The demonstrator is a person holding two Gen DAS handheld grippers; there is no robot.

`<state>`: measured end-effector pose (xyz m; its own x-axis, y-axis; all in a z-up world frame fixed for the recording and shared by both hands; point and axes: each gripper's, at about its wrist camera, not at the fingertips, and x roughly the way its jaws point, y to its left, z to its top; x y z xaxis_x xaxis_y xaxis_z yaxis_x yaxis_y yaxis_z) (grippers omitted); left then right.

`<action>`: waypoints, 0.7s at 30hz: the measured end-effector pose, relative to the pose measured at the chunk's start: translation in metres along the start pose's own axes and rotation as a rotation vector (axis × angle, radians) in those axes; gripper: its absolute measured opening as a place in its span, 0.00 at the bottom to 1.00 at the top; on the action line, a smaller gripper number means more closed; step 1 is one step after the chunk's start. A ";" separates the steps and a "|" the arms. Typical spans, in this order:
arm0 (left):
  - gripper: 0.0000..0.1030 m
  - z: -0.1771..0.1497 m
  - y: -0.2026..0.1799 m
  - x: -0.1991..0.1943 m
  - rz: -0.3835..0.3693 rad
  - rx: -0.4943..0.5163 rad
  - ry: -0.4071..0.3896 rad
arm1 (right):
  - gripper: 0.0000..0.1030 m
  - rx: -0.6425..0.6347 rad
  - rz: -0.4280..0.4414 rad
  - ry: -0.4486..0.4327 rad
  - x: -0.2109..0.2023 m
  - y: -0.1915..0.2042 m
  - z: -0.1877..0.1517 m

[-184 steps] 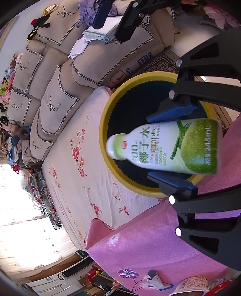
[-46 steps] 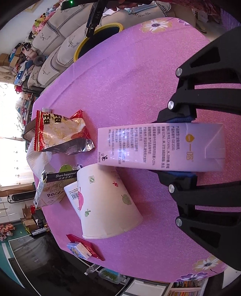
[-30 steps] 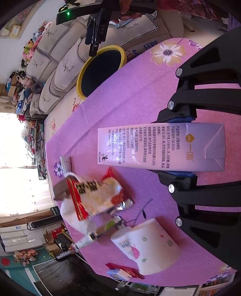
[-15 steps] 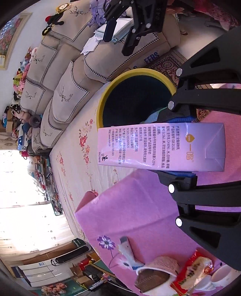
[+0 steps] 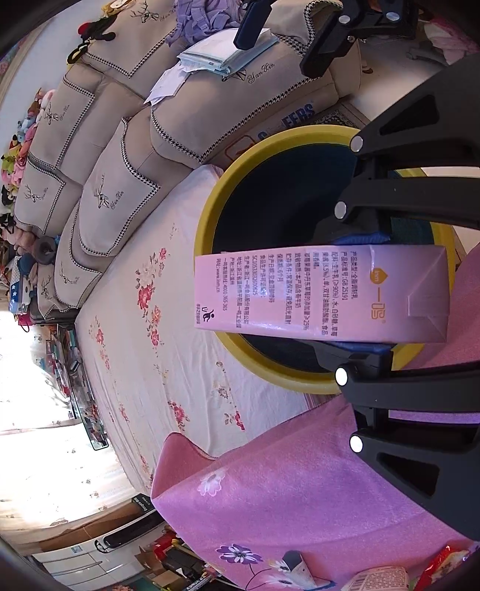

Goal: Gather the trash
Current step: 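Carry the carton over the yellow bin and open the left gripper, then grasp the red snack bag with the right gripper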

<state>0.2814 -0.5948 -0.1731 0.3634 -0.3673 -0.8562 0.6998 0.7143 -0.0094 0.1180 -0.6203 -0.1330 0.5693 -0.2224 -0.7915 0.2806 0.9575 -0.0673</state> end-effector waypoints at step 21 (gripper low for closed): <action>0.79 -0.139 0.111 -0.188 0.075 -0.174 -0.197 | 0.76 -0.095 0.061 -0.015 -0.010 0.081 0.017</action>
<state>0.2052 -0.3638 -0.0850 0.5349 -0.4058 -0.7411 0.5565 0.8292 -0.0524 0.1480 -0.5440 -0.1205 0.5949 -0.1656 -0.7866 0.1710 0.9822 -0.0776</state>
